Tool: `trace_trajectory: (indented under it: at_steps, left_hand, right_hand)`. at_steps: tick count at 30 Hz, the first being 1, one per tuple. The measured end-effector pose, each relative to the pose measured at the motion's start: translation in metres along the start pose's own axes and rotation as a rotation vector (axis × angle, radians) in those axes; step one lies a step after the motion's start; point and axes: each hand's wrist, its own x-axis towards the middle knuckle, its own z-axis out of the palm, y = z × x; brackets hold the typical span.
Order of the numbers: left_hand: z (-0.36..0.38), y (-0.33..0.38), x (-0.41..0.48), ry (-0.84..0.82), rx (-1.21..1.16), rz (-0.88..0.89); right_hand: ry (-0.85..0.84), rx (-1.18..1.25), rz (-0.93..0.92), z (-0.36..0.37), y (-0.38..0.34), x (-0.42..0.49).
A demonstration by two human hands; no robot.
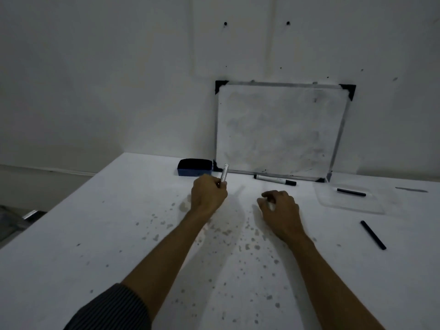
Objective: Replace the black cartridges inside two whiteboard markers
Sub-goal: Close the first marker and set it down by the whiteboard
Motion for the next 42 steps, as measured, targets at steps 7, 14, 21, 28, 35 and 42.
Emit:
trace_trajectory:
  at_steps: [7, 14, 21, 28, 35, 42]
  left_hand:
    - [0.046, -0.006, 0.035, -0.030, 0.248, -0.065]
    - [0.051, -0.007, 0.027, 0.014, 0.350, -0.011]
    - [0.051, 0.018, -0.021, 0.028, 0.147, 0.317]
    - [0.083, 0.022, -0.045, -0.287, 0.311, 0.522]
    - [0.093, 0.002, -0.043, -0.328, 0.263, 0.534]
    - [0.096, 0.004, -0.042, -0.301, 0.245, 0.563]
  right_hand:
    - [-0.013, 0.007, -0.035, 0.002, 0.006, 0.008]
    - [-0.009, 0.029, -0.034, 0.001, 0.006, 0.009]
    - [-0.122, 0.386, 0.118, -0.028, 0.008, 0.004]
    - [-0.172, 0.162, 0.127, -0.060, 0.023, 0.040]
    - [-0.049, -0.315, -0.078, -0.037, 0.033, 0.085]
    - [0.035, -0.382, -0.071, -0.018, 0.049, 0.088]
